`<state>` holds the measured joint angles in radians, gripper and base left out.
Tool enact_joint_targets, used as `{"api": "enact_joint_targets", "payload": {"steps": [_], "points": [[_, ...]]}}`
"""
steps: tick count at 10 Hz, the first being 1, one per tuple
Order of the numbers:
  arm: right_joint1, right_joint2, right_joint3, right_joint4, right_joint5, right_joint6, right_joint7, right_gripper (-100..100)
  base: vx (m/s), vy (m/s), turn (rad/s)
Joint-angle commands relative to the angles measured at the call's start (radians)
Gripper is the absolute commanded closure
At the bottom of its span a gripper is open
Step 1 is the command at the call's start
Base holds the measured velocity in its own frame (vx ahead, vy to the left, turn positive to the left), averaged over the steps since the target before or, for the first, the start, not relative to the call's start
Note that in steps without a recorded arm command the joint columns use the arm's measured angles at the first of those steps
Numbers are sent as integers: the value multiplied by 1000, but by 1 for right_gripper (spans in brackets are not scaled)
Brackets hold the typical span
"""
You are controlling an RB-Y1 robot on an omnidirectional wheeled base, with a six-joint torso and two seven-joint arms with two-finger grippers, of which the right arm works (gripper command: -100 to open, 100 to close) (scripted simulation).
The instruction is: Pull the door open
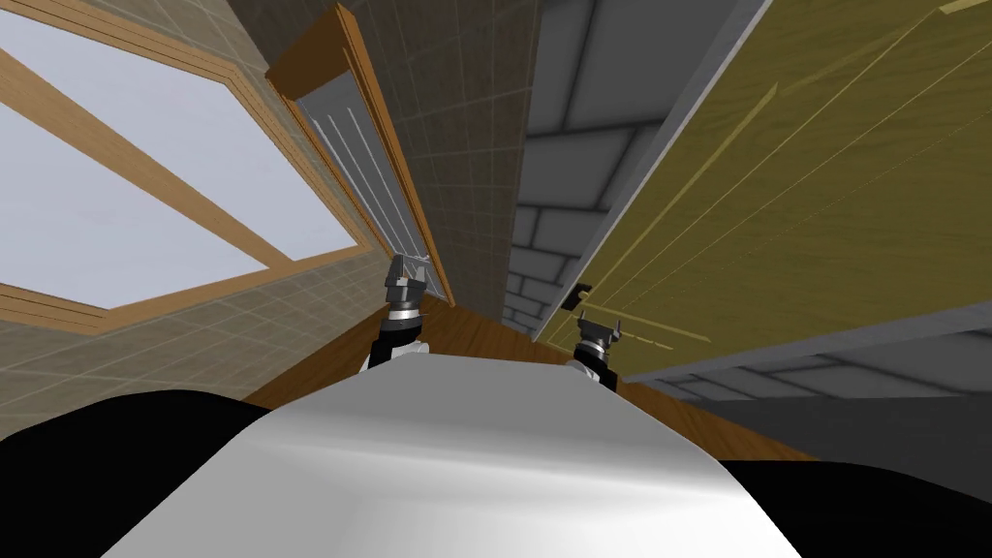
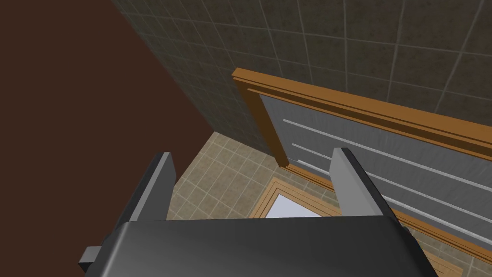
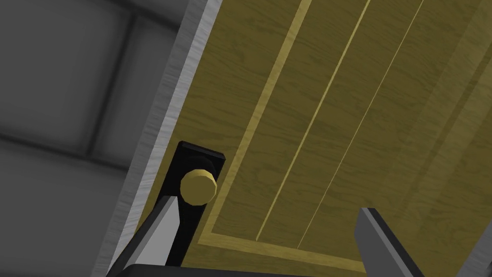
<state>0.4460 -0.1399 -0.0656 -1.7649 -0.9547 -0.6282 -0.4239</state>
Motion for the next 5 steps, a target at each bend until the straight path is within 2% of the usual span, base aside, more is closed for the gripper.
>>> {"api": "enact_joint_targets", "payload": {"steps": [1, 5], "points": [[-4, -2, -3, 16, -34, 3, -18, -100, -39, -103, 194], [-11, -9, -7, 56, -112, 3, -64, -100, -43, -113, 208]]}}
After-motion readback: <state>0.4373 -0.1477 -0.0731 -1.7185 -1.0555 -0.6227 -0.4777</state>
